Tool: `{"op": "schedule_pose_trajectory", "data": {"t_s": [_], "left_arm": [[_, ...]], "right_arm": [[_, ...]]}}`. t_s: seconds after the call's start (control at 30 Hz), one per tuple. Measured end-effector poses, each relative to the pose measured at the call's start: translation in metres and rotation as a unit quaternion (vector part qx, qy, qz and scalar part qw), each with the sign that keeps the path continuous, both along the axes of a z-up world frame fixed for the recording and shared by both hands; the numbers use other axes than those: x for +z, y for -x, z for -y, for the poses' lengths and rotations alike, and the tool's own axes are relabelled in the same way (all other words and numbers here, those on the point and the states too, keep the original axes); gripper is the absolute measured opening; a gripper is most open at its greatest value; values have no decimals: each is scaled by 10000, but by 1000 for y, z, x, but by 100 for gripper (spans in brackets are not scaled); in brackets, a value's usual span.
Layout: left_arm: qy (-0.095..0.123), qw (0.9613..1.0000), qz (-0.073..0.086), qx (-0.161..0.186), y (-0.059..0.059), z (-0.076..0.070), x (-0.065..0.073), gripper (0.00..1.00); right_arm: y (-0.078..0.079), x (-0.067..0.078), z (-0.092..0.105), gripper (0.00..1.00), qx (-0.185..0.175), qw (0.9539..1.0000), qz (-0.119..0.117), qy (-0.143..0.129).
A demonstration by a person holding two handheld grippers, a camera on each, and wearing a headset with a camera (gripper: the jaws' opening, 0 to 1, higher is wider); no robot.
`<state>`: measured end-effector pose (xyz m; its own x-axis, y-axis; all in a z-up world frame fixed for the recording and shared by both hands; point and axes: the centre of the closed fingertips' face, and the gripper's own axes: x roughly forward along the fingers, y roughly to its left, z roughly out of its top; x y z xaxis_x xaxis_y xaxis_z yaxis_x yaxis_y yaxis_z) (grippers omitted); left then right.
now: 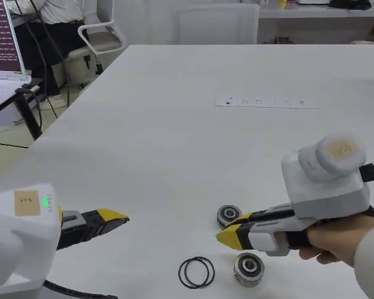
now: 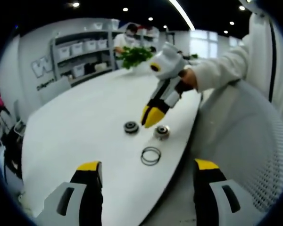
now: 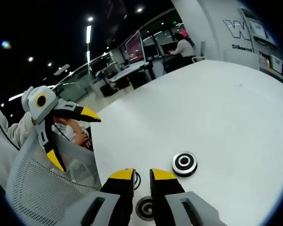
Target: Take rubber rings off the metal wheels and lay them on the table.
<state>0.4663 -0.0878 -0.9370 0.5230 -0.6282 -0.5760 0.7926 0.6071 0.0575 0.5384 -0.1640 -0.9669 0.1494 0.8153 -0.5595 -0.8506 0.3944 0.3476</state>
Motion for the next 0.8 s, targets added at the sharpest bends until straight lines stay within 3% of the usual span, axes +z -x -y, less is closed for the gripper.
{"op": "schedule_pose_trajectory", "data": {"t_s": [0.1,0.2,0.37,0.47,0.63,0.8], "left_arm": [[83,10000,47,20,-5,2,8,79],[148,9998,125,-28,-9,6,16,79],[115,9993,324,-129,-20,8,34,79],[-5,9990,393,-221,-28,8,46,77],[4,9974,567,-449,-40,16,71,77],[30,9935,870,-731,-57,31,96,77]], "right_arm": [[-10,13,5,11,-146,9995,187,-193],[-17,25,10,13,-264,9983,202,-483],[-34,36,24,12,-661,9950,357,-651],[-41,42,32,13,-860,9920,332,-857],[-52,43,46,13,-1110,9894,348,-873],[-59,42,55,14,-1295,9870,335,-889]]}}
